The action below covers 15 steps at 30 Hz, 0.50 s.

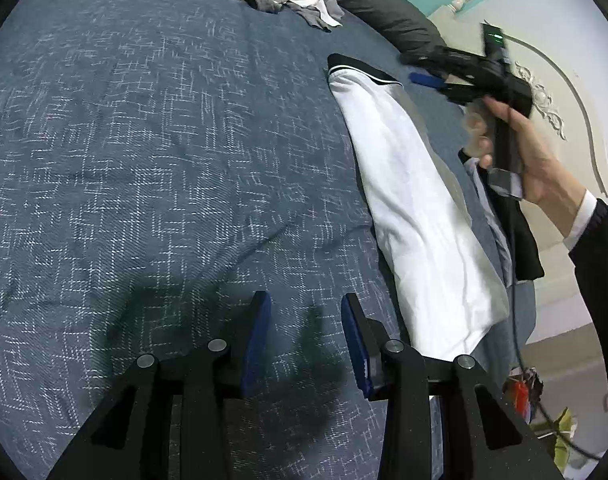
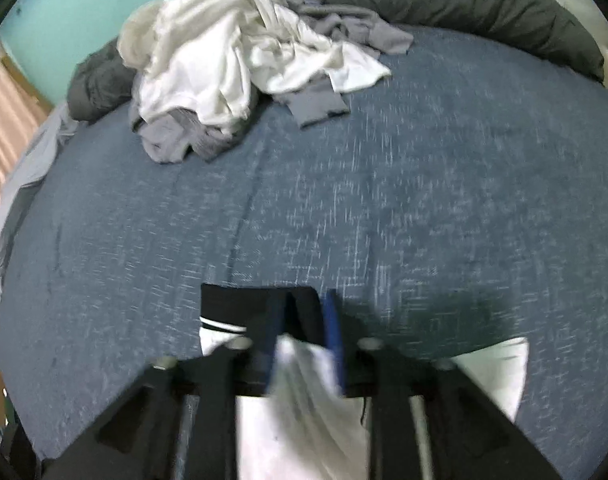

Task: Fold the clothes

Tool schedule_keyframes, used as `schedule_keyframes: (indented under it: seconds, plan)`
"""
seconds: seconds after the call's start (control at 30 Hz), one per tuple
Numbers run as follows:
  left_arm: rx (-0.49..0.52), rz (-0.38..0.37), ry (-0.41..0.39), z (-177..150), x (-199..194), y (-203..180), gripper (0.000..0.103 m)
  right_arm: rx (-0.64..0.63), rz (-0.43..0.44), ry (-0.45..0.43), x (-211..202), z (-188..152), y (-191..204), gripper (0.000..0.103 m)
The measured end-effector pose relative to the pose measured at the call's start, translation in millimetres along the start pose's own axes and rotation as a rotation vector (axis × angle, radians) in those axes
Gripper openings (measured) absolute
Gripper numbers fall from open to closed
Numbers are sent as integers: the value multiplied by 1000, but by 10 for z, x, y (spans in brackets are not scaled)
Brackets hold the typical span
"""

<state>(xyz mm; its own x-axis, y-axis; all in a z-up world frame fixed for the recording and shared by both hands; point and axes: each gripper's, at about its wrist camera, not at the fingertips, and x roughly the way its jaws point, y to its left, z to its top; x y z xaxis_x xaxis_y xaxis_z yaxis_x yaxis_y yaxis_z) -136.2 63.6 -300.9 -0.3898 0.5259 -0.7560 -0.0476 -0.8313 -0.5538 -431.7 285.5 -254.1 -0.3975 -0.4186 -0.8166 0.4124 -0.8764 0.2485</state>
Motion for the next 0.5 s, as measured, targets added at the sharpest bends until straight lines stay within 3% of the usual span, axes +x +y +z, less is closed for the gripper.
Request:
schedule_keyframes:
  seconds: [0.17,0.37,0.5]
  plan:
    - [9,1,4,-18,18,-29,40,4,7,-53,-387,-112,-294,47]
    - [9,11,8,-33,37,-22,40,-89,15,41,-441,-582,-564,47]
    - [12,16,12,-43,42,-27,40,-123,25,99,-378,-835,-637,35]
